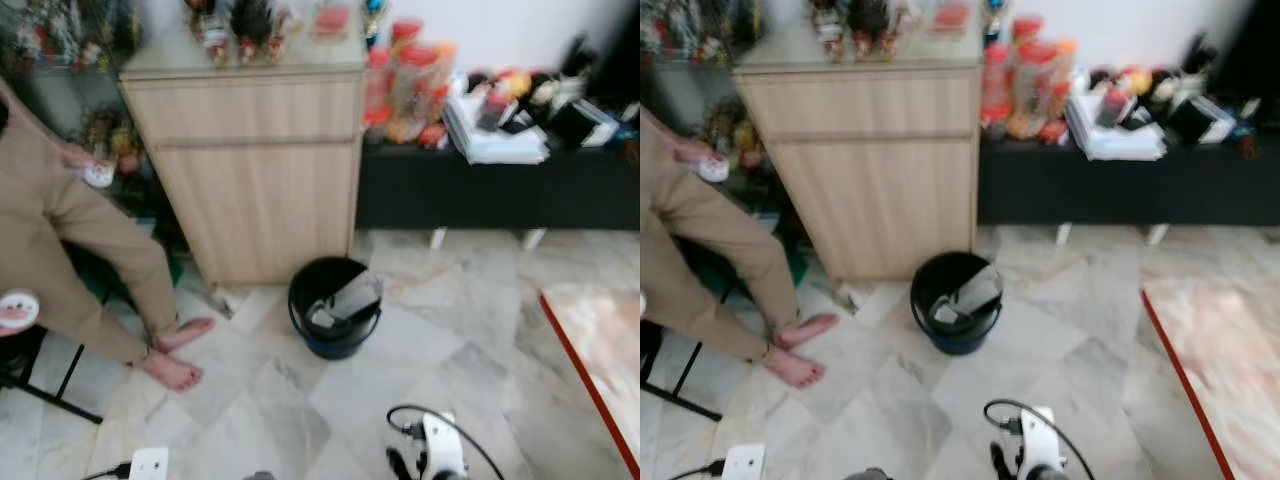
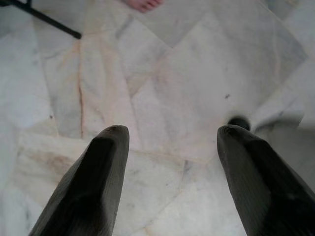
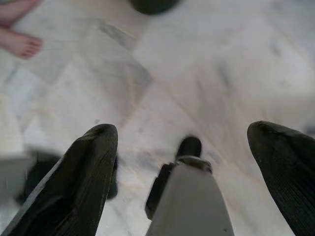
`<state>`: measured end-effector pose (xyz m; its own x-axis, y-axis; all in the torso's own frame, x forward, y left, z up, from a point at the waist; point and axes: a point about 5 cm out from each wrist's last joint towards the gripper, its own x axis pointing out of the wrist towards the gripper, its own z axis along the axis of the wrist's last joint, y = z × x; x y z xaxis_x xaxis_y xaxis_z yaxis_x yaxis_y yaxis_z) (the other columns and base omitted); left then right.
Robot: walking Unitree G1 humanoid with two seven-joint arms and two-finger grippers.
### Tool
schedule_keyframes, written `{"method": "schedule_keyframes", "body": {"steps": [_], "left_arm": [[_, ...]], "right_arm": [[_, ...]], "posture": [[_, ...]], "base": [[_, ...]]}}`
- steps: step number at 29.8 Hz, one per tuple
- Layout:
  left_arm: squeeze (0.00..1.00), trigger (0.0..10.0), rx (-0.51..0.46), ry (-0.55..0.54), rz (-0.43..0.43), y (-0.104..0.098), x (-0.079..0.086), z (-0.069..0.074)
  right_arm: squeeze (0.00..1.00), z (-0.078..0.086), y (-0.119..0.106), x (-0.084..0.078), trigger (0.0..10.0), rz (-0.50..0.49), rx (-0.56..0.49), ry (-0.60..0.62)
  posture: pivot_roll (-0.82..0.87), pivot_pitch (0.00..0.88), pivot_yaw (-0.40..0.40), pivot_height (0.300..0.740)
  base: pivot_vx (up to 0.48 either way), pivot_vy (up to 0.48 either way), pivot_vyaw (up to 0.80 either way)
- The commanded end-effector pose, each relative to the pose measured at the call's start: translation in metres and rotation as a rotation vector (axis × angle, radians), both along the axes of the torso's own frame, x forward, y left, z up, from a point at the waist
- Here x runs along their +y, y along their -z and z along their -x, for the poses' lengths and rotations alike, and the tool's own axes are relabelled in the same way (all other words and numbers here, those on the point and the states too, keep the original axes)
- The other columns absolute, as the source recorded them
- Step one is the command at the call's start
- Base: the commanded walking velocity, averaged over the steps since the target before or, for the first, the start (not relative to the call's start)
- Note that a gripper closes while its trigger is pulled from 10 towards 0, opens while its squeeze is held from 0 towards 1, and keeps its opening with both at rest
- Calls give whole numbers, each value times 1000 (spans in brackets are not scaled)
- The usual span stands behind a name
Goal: Picking trash to rubbish bin
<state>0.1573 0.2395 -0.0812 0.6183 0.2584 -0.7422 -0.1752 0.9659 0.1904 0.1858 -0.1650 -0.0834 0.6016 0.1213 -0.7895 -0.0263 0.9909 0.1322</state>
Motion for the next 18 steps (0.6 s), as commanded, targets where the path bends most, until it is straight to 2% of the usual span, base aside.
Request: {"method": "schedule_keyframes", "body": {"steps": [1,3,18], "left_arm": [[0,10000,20,-11,-2,2,2,5],[0,10000,15,-16,-2,2,2,5],[0,10000,12,-29,-6,1,5,6]], "right_arm": [[0,2,1,4,10000,-16,6,14],[0,2,1,4,10000,-13,7,9],[0,2,1,7,10000,-15,12,7]], "posture": [[119,146,-23,740],[120,148,-24,740],[126,163,-22,740]], "base": [[0,0,0],[0,0,0],[0,0,-776]]}}
